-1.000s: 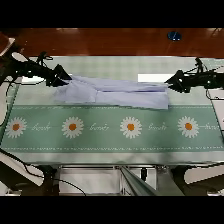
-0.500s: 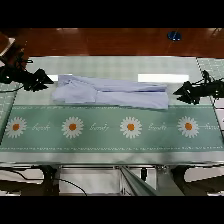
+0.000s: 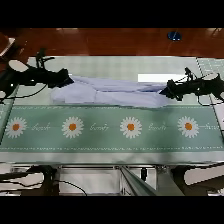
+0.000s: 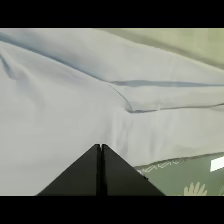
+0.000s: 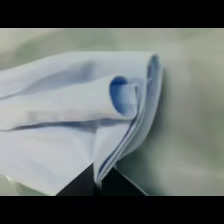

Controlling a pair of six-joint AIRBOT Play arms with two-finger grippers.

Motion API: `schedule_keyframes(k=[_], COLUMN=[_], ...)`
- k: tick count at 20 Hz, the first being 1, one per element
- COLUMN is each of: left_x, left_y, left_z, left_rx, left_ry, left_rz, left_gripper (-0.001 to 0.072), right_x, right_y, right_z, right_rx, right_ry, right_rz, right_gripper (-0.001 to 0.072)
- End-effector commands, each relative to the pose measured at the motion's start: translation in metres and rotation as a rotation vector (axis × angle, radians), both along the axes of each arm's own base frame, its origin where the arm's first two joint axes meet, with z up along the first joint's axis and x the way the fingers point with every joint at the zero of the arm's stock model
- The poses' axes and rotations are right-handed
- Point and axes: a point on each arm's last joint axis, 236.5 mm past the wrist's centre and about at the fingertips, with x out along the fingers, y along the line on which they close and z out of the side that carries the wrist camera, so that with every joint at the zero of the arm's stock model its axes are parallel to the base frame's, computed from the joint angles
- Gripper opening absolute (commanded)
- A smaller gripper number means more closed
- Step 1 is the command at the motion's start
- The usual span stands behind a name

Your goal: Fold the shirts.

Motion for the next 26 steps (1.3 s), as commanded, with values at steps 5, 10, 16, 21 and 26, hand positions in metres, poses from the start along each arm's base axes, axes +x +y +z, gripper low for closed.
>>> schedule_keyframes(k=[5, 10, 16, 21, 26], left_x=[-0.037, -0.083, -0.167, -0.234, -0.11], left_y=[-0.133, -0.261, -0.378, -0.401, -0.299], left_z=[-0.005, -0.024, -0.068, -0.078, -0.025], left_rx=[-0.025, -0.026, -0.05, -0.027, 0.034], left_ry=[-0.032, -0.056, 0.084, 0.105, 0.069], left_rz=[-0.244, -0.491, -0.677, -0.871, -0.634], left_gripper=[0.0016, 0.0016, 0.0016, 0.0017, 0.0017], right_x=[-0.083, -0.163, -0.196, -0.189, -0.171], right_y=[-0.002, 0.025, 0.038, 0.051, 0.066], right_z=[0.116, 0.175, 0.218, 0.225, 0.241], right_rx=[-0.213, -0.224, -0.222, -0.149, -0.121], right_ry=[-0.202, -0.35, -0.476, -0.495, -0.526], right_rz=[0.133, 0.053, -0.001, 0.019, 0.088], right_gripper=[0.0016, 0.0016, 0.0016, 0.0016, 0.0016])
